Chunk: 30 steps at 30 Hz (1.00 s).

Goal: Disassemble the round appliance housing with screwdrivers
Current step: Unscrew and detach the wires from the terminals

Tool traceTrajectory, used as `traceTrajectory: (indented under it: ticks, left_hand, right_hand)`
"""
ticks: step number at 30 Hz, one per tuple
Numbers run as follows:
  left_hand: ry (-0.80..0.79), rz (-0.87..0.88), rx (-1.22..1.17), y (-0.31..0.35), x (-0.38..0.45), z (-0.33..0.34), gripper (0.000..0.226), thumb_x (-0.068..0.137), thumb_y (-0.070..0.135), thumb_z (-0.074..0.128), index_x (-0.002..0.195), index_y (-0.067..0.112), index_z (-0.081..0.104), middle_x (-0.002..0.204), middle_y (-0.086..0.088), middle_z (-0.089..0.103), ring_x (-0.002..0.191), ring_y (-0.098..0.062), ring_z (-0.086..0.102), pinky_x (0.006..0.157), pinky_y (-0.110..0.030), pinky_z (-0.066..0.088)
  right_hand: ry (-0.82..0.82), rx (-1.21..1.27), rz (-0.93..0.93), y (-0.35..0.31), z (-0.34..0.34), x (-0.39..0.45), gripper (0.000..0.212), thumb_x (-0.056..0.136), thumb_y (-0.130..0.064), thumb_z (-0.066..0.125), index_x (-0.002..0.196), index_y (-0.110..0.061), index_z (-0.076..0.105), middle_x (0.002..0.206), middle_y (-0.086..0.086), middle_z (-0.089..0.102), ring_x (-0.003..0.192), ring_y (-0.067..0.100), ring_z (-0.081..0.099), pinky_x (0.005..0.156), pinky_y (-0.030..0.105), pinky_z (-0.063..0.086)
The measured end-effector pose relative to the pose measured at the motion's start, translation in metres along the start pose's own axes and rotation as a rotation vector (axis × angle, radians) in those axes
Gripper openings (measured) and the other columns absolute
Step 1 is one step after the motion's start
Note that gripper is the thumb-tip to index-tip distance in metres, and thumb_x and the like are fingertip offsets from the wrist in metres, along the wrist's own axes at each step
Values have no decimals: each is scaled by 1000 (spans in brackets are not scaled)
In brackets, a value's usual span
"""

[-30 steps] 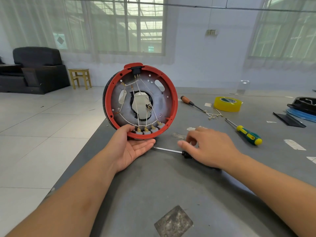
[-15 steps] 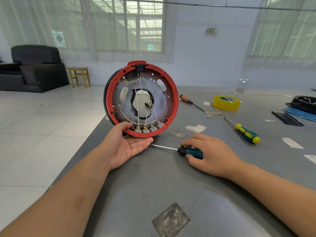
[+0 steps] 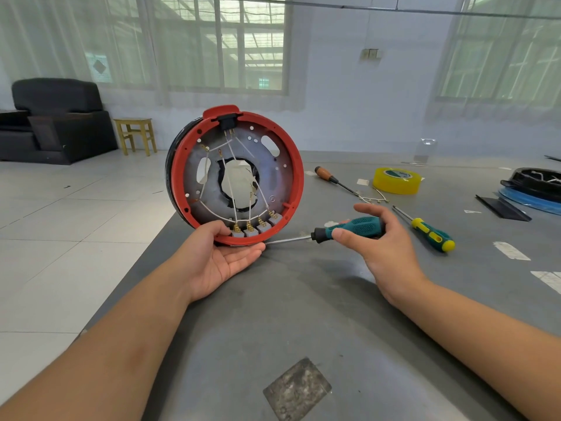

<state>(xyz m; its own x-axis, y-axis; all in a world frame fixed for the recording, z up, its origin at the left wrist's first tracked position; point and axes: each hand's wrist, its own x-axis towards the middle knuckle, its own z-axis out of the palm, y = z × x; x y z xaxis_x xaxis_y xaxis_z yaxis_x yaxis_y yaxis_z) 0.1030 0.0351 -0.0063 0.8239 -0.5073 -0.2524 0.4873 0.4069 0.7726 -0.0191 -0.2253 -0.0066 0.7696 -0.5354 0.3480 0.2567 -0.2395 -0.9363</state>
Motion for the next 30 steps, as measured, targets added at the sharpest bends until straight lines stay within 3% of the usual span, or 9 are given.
traceTrajectory:
  ticks: [3,6,8,10,13,16,18,23,30]
  left_hand:
    - [8,3,16,-1,1,1,42,97,6,42,133,-12,55,114,-36,72,101,-47,76,77,-50,66]
    - [5,4,22,-1,0,1,42,97,6,43,134,-12,55,114,-36,73,102,-46,76,77,-49,67]
    - [0,4,11,-1,0,1,43,97,6,43,134,-12,56,115,-35,73,102,-46,76,75,-49,67]
    - [-2,1,8,-1,0,1,43,97,6,42,133,-12,56,115,-35,73,101,-46,76,74,-49,67]
    - [1,2,13,-1,0,2,41,97,6,43,131,-12,56,114,-36,72,101,-47,76,76,-50,66]
    - [2,-2,25,-1,0,3,39,97,5,43,130,-12,56,114,-37,72,102,-48,76,79,-52,66]
    - [3,-11,38,-1,1,3,39,97,4,43,129,-13,56,114,-37,72,102,-49,75,78,-51,66]
    - [-4,-20,47,-1,1,4,41,96,2,42,131,-16,55,116,-37,72,104,-50,75,78,-51,66]
    - [4,-18,48,-1,3,4,40,95,1,42,130,-15,56,115,-37,72,103,-49,75,75,-50,67]
  right_hand:
    - [23,296,83,-1,8,2,55,61,-22,90,111,-17,67,100,4,74,100,17,68,100,35,55]
    - [-14,320,54,-10,11,5,42,76,-17,86,109,-14,62,96,2,75,102,21,72,87,33,61]
    - [-43,301,10,-18,11,8,38,84,-15,83,110,-18,56,114,18,68,104,28,74,81,38,64]
    - [-64,265,-79,-27,11,10,39,88,-13,80,113,-25,53,121,24,58,103,31,75,75,41,65]
    - [-101,192,-255,-41,14,12,46,93,-15,76,122,-38,49,121,11,50,105,29,74,70,42,65]
    - [-177,149,-368,-58,14,13,53,93,-26,72,132,-45,41,122,22,53,105,34,73,73,48,65]
    - [-225,111,-429,-71,15,15,54,97,-23,67,135,-48,39,115,28,53,97,35,75,73,48,65]
    - [-165,20,-529,-99,25,20,53,100,-19,64,137,-46,39,109,22,53,77,31,76,63,42,65]
    - [-101,-14,-470,-108,45,29,53,99,-18,66,140,-36,37,105,-1,50,74,25,77,61,39,65]
